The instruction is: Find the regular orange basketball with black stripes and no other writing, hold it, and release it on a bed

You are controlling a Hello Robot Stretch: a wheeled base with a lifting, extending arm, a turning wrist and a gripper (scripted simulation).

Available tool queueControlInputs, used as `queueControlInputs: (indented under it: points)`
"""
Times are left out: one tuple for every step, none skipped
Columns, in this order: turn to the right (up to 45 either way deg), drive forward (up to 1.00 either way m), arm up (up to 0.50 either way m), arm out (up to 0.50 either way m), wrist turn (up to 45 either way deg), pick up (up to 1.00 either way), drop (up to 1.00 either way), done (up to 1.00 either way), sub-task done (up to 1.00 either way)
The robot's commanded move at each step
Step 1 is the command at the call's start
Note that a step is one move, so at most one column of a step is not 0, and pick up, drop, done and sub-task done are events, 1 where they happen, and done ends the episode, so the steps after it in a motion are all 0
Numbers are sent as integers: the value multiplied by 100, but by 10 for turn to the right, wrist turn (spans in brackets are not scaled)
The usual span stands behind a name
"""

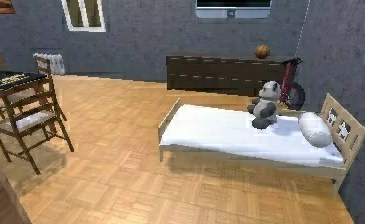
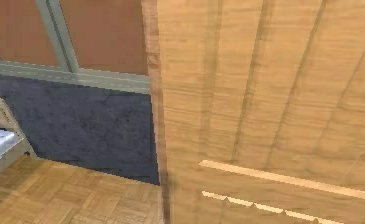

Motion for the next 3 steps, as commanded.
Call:
queueControlInputs:
  points:
    - [120, 0, 0, 0, 0, 0, 0, 0, 0]
    - [0, 45, 0, 0, 0, 0, 0, 0, 0]
    - [-450, 0, 0, 0, 0, 0, 0, 0, 0]
